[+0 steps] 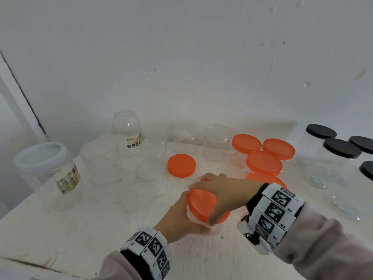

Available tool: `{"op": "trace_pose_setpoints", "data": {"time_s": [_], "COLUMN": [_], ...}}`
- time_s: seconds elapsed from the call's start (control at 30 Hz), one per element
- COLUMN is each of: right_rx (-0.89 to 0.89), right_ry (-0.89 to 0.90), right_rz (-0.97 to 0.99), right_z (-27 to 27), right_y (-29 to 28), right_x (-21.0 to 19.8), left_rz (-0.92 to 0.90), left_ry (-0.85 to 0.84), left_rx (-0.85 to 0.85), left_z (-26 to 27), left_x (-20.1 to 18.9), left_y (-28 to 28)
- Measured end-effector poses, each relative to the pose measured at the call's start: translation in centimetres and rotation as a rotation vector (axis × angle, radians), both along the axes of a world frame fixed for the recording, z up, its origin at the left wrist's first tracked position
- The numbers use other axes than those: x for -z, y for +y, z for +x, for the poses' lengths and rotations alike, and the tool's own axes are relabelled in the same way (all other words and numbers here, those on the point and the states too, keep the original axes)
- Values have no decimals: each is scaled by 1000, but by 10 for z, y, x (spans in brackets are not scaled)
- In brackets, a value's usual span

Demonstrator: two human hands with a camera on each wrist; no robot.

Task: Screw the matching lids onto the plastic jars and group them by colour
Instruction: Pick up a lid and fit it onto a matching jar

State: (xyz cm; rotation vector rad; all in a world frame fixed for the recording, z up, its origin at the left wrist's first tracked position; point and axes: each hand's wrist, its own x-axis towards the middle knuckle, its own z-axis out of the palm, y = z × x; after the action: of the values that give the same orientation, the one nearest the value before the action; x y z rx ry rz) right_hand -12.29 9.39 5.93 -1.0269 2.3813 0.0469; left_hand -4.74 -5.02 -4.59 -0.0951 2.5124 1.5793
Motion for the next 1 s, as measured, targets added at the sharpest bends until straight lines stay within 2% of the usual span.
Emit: {"op": "trace_pose_setpoints", "data": {"time_s": [0.23,0.43,1.0], "right_rx": [119,5,19], "right_ry": [135,19,260], "right_rz": [-29,17,-190], "right_z": [4,3,14], "right_y": [-2,-1,13], "right_x": [12,2,33], "left_rz": [67,-9,-34], "left_ry": [10,8,2], "left_rx": [8,-1,-28], "left_z": [0,-1,1], "left_x": [5,4,2], "left_y": [-2,0,2]}}
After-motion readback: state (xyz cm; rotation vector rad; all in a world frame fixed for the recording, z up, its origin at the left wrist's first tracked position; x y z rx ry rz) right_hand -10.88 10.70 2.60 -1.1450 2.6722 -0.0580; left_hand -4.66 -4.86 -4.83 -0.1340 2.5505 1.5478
